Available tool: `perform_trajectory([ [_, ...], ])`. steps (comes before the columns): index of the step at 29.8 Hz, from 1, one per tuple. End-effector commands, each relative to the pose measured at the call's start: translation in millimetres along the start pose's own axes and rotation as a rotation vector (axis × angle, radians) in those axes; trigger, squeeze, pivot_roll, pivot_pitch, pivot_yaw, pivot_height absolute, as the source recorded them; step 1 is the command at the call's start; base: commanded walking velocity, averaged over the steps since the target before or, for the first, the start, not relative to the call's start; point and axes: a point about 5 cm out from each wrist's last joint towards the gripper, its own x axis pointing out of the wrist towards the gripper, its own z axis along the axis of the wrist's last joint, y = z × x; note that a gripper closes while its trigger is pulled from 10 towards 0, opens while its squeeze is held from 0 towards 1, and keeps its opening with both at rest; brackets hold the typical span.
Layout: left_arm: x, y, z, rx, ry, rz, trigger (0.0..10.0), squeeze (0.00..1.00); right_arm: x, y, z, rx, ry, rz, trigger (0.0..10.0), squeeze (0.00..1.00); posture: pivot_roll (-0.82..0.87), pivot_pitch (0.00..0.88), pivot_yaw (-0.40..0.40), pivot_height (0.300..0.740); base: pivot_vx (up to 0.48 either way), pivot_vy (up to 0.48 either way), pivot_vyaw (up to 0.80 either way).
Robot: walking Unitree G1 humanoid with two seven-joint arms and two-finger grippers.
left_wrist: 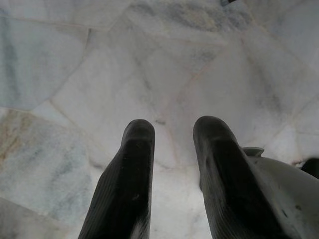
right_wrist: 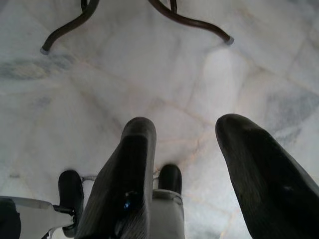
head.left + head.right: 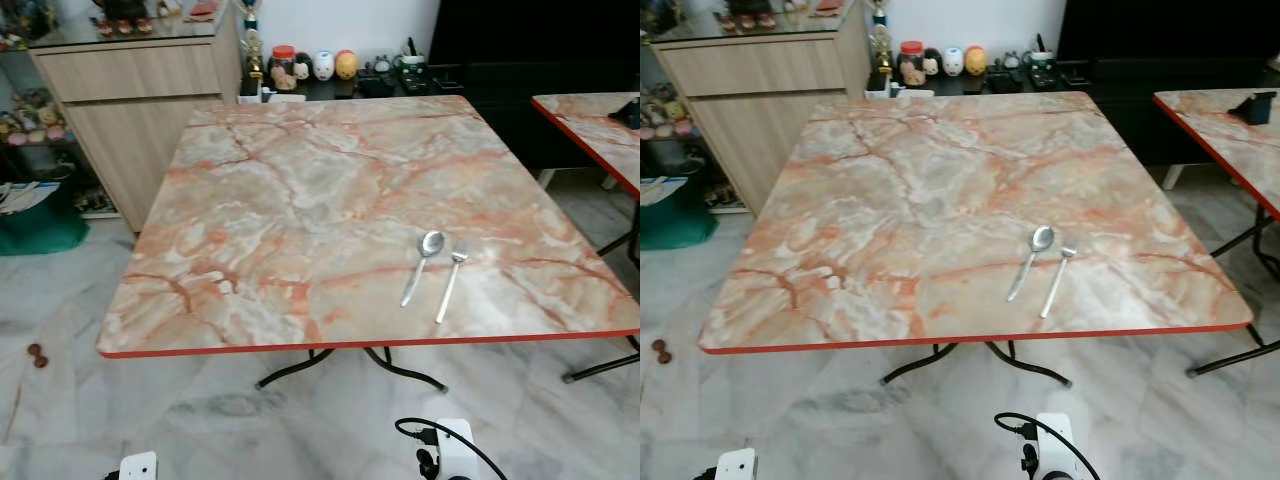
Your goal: Setting the table
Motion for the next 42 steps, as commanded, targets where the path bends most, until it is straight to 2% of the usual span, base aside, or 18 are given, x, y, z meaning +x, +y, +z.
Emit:
perform_trajectory([
  [1,-0.6,-2.9,-5.0,0.007,0.019,-0.006,10.0,0.0,-0.6,-4.1,-2.4,0.006,0.007,-0.011,10.0,0.0,-0.07,0.0,0.055,0.74,0.0,0.0,0.0],
  [7,-1.0,-3.5,-7.1,0.007,0.027,-0.004,10.0,0.0,-0.7,-3.0,-1.3,-0.011,-0.006,0.004,10.0,0.0,-0.07,0.0,0.054,0.74,0.0,0.0,0.0],
  [13,-0.6,-4.6,-7.4,0.006,0.038,-0.002,10.0,0.0,-0.9,-2.1,-2.1,-0.012,-0.005,0.013,10.0,0.0,-0.07,0.0,0.054,0.74,0.0,0.0,0.8],
  [20,-0.9,-2.9,-7.0,0.005,0.033,-0.003,10.0,0.0,-2.0,-6.7,-3.0,-0.006,-0.025,0.002,10.0,0.0,-0.07,0.0,0.052,0.74,0.0,0.0,0.0],
  [29,-0.7,-2.7,-5.5,0.014,0.024,-0.007,10.0,0.0,-2.6,-18.8,16.6,0.043,-0.176,-0.032,10.0,0.0,-0.08,0.0,0.048,0.74,0.0,0.0,0.0],
  [30,-0.5,-2.5,-4.6,0.013,0.021,-0.006,10.0,0.0,-4.1,-19.8,21.6,0.061,-0.231,-0.032,10.0,0.0,-0.08,0.0,0.044,0.74,0.0,0.0,0.0],
  [35,-0.1,-3.3,-3.2,0.013,0.017,-0.006,10.0,0.0,-8.4,-22.6,25.7,0.077,-0.308,-0.041,10.0,0.0,-0.09,0.0,0.045,0.74,0.0,0.0,0.0],
  [42,0.7,-5.0,-0.9,0.022,0.014,-0.012,10.0,0.0,-24.7,-28.7,37.3,-0.003,-0.478,-0.029,10.0,0.0,-0.09,0.0,0.044,0.74,0.0,0.0,0.0],
])
